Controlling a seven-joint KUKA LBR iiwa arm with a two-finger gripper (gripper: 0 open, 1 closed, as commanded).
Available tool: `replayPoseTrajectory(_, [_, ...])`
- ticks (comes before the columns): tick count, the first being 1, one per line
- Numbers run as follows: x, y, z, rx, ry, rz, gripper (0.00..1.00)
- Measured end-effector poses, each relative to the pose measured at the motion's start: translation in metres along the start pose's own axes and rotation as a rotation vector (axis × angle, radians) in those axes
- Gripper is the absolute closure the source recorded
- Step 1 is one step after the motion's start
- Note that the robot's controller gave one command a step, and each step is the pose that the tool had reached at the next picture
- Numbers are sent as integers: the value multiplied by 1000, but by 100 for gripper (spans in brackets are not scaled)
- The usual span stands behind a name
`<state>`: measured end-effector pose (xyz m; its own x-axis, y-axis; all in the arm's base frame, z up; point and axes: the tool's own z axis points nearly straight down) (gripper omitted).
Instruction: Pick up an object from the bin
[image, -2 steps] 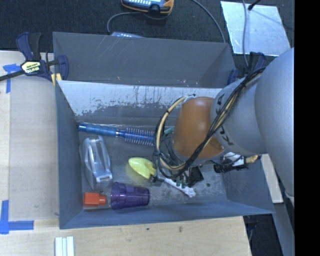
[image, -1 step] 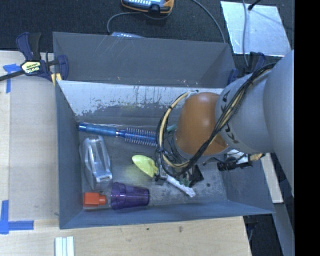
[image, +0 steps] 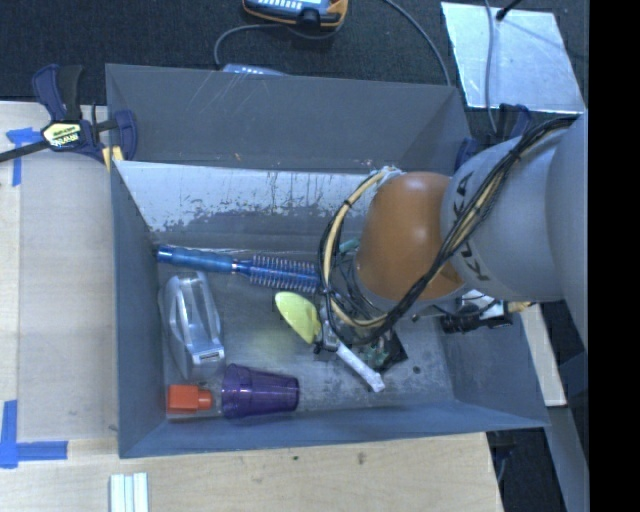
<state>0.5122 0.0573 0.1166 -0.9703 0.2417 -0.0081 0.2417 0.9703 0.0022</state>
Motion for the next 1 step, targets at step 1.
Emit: replayPoseTrajectory(1, [-2, 1, -11, -3, -7, 0, 100])
